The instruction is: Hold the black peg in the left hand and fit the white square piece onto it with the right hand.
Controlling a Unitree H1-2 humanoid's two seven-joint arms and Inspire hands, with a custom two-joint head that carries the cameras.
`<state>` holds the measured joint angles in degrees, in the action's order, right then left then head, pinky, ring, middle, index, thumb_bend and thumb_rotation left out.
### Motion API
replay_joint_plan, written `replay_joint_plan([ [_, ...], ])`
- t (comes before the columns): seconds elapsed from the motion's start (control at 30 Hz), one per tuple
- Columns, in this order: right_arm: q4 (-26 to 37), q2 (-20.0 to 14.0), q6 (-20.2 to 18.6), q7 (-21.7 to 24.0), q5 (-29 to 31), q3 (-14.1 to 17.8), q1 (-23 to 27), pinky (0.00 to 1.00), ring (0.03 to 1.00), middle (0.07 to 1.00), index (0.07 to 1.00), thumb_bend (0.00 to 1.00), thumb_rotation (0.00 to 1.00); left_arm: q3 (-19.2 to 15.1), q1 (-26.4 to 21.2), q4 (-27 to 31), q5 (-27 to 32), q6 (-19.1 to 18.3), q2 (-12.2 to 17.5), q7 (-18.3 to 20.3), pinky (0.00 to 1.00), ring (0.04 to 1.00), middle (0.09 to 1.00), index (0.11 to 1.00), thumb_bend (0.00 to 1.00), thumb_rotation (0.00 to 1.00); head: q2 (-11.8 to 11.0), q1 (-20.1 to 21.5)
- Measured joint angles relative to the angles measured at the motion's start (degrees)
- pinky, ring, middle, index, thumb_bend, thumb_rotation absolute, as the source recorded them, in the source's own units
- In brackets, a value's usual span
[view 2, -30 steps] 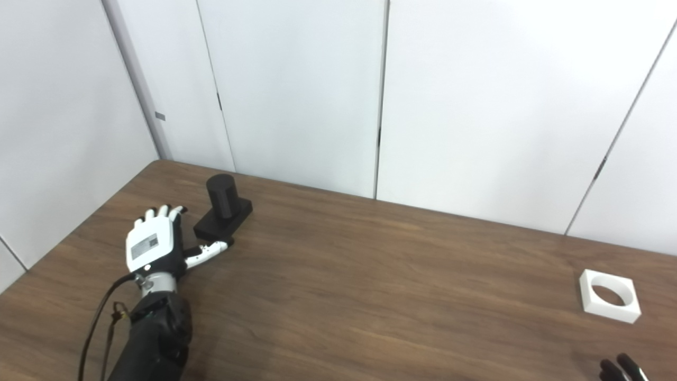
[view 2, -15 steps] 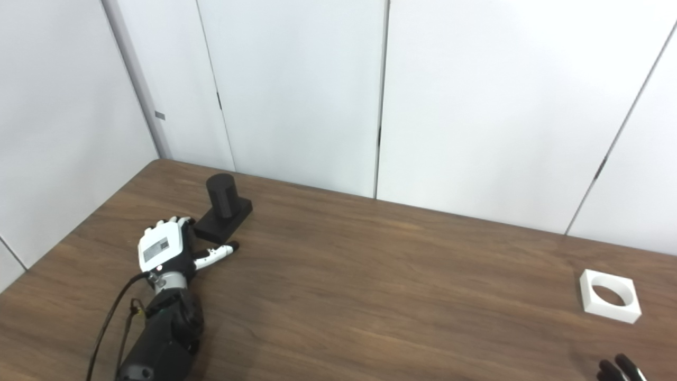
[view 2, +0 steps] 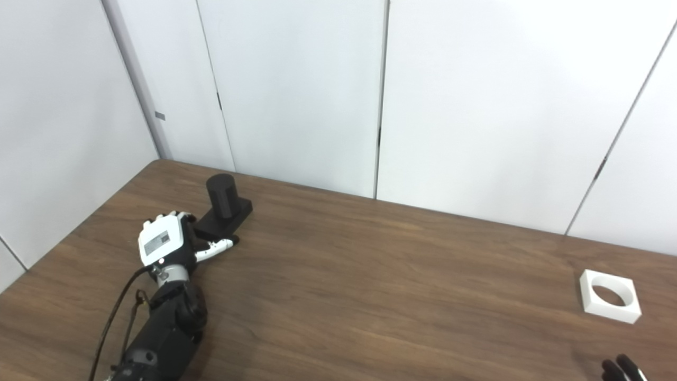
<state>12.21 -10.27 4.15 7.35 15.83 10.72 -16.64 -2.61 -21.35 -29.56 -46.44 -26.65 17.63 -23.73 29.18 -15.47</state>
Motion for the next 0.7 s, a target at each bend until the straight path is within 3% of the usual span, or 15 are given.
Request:
replay_joint_plan([
  [0.23, 0.1, 0.0, -0.1, 0.0, 0.0, 0.0, -0.1, 0.96, 0.950, 0.904, 0.925, 0.90, 0.89, 0.8, -1.3, -2.0, 1.1, 0.0, 0.1, -2.2, 1.00, 0.934, 0.884, 0.666, 0.95, 0.58, 0.3, 0.2],
  [0.57, 0.8, 0.1, -1.1, 0.0, 0.5, 0.0, -0.2, 1.00, 0.975, 0.920, 0.943, 0.91, 0.89, 3.2, -1.3, -2.7, 4.7, 2.4, 0.3, -6.7, 1.00, 0.891, 0.812, 0.530, 0.83, 0.38, 0.4, 0.1],
  [0.6, 0.8, 0.1, -1.1, 0.0, 0.5, 0.0, -0.2, 1.00, 0.974, 0.918, 0.945, 0.91, 0.89, 3.3, -1.3, -2.8, 4.9, 2.8, 0.3, -7.2, 1.00, 0.880, 0.797, 0.503, 0.65, 0.21, 0.4, 0.1],
  [0.7, 1.1, 0.2, -1.4, 0.0, 0.5, 0.0, -0.3, 1.00, 0.976, 0.921, 0.949, 0.91, 0.90, 3.8, -1.3, -3.2, 5.2, 4.8, 0.7, -8.7, 1.00, 0.853, 0.770, 0.484, 0.54, 0.09, 0.5, 0.2],
])
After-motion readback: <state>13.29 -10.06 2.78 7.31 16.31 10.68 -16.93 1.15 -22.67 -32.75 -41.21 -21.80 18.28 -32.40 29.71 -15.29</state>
